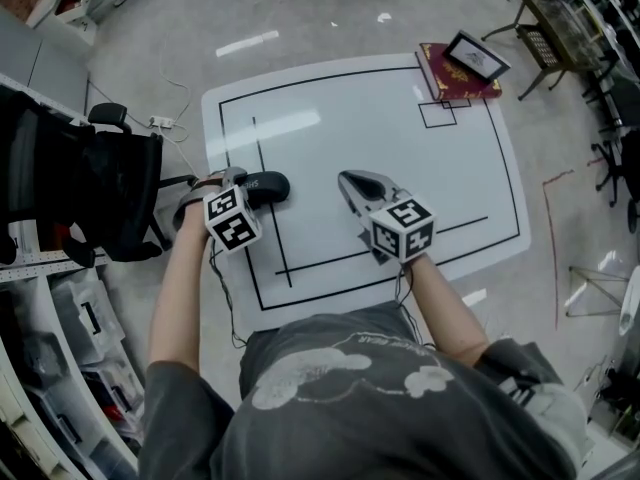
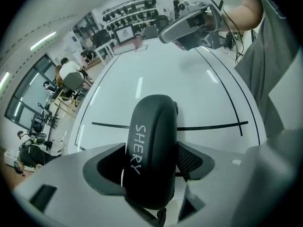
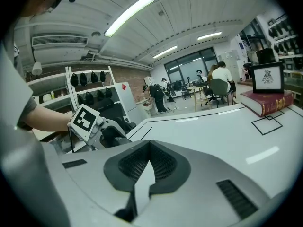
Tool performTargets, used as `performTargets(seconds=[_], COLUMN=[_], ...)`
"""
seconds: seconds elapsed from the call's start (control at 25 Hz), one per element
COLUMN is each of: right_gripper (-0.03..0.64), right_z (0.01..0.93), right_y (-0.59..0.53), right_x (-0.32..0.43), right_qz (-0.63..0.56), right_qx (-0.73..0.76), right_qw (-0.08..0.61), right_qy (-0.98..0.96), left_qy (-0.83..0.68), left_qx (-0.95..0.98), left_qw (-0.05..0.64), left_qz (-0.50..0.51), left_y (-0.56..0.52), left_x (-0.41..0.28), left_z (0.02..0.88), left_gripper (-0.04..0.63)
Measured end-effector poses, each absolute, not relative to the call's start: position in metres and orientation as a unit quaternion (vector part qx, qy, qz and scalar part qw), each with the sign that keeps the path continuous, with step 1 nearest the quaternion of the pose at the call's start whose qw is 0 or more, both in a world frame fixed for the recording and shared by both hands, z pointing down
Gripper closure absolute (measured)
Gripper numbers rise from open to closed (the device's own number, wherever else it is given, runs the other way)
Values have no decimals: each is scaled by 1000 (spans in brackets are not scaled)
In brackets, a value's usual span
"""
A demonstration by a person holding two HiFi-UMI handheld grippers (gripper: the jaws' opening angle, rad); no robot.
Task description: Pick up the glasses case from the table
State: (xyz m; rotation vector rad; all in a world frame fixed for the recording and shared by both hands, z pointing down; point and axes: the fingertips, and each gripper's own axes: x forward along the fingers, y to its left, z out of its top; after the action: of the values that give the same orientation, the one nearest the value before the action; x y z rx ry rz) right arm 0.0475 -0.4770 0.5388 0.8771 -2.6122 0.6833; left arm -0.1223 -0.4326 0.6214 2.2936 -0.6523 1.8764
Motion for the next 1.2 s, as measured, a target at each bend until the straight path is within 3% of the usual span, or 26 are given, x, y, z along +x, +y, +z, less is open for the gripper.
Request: performTargets(seconds=[0.6, 1.2], right_gripper=[617, 617], right_z=[509, 477], right_y=[-448, -348], right_x=[39, 29], right_qz=[203, 173], right_qx=[343, 395], right_qw=[144, 127], right_qy=[-906, -893], left_qy=[-279, -320], left_qx=[793, 853], left_qw=[78, 130], left_qz=[537, 391], left_y=[-414, -337], left_x=[-125, -125], left_z=[577, 521], left_gripper=[275, 275])
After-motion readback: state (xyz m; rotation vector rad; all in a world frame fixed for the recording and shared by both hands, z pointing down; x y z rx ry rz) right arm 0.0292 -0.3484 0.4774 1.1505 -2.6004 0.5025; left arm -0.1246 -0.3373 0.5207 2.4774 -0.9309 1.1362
